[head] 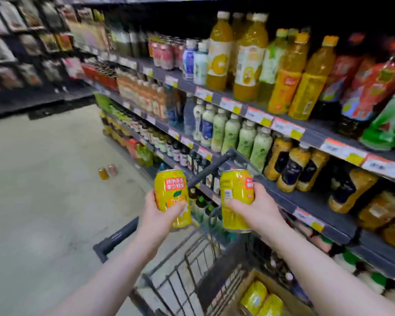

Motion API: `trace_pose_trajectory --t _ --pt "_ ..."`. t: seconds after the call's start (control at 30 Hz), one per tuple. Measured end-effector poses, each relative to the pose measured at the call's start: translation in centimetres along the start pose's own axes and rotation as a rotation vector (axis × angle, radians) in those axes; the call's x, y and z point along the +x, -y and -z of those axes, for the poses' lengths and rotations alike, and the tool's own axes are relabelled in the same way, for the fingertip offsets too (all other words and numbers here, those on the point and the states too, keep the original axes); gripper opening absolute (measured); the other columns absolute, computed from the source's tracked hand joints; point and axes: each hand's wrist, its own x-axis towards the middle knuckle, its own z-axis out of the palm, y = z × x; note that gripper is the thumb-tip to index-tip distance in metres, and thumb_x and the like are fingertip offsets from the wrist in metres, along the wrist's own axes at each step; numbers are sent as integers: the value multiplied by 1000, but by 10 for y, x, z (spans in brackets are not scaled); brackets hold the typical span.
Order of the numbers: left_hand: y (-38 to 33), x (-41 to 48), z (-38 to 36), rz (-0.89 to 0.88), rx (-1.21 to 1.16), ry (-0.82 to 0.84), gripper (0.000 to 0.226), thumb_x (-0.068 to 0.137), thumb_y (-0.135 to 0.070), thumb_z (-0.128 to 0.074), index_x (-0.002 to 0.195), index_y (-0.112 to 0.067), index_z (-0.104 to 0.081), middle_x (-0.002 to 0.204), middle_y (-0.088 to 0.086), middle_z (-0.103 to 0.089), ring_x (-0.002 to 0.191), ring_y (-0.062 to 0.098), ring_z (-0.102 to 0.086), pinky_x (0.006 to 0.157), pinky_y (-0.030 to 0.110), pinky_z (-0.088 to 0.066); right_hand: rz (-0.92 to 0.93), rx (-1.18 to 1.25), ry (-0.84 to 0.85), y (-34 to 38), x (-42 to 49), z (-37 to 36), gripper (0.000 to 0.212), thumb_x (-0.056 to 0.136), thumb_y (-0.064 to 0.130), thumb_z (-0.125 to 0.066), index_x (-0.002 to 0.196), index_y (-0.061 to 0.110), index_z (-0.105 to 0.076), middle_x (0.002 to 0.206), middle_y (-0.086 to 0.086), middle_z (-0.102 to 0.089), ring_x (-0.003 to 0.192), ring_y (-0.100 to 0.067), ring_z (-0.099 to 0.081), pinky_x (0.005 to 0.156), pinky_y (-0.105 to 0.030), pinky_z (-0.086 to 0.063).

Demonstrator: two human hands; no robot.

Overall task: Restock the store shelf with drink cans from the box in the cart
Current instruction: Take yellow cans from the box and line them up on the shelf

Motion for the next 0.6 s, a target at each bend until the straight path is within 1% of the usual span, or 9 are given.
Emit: trace_pose_trajectory --t 0.03,0.1,0.17,0.23,0.27,0.37,0.47,0.53,0.6 --pt "-3 9 20 -4 -24 -19 72 60 -31 -72 124 -14 -44 108 11 -63 95 30 -64 83 49 -55 23 5 8 18 4 -16 52 64 46 -76 103 35 -43 98 5 -57 96 -20 -58 89 -38 -48" --pt "-6 28 67 -24 -39 -45 70 57 -34 -69 120 -16 -46 106 10 -65 90 27 -65 76 43 -57 65 29 21 55 10 -54 54 65 44 -77 107 33 -46 98 5 -57 92 -18 -58 84 -34 -48" --pt "-7 48 121 -40 -25 -55 63 61 -33 -74 117 -21 -48 100 5 -67 85 21 -66 61 31 -57 93 48 29 92 15 -98 49 66 42 -77 102 32 -45 98 4 -58 88 -17 -57 79 -30 -45" --pt "-8 69 177 -51 -4 -65 56 63 -30 -77 112 -24 -50 95 1 -67 80 17 -66 48 20 -51 118 72 61 129 19 -143 48 66 40 -77 98 35 -42 96 6 -58 87 -14 -58 78 -29 -45" --pt "-9 79 204 -63 12 -81 55 65 -27 -78 113 -24 -50 95 -1 -67 80 15 -66 49 20 -50 135 81 84 146 22 -164 48 66 40 -77 98 36 -42 95 8 -59 86 -13 -59 79 -30 -47" --pt "-13 109 273 -115 43 -148 51 75 -15 -75 119 -21 -49 96 -3 -65 84 14 -65 61 26 -50 174 97 124 192 28 -220 50 65 42 -77 101 37 -43 89 16 -57 84 -9 -60 79 -33 -51" --pt "-21 137 319 -115 9 -169 53 77 -14 -73 122 -21 -45 101 2 -64 91 22 -65 68 31 -52 188 76 144 229 37 -261 54 65 43 -76 105 36 -41 93 12 -55 88 -14 -59 82 -37 -52" --pt "-25 158 339 -121 -6 -169 53 77 -15 -73 121 -23 -44 101 1 -63 90 22 -65 64 30 -52 209 42 145 250 48 -279 55 64 47 -75 105 37 -39 91 15 -53 83 -9 -57 74 -32 -50" --pt "-28 180 353 -131 -29 -167 51 78 -16 -73 119 -24 -44 100 0 -63 87 20 -65 59 29 -52 228 30 144 268 64 -293 60 65 48 -74 112 35 -41 92 17 -53 79 -3 -53 64 -24 -43"
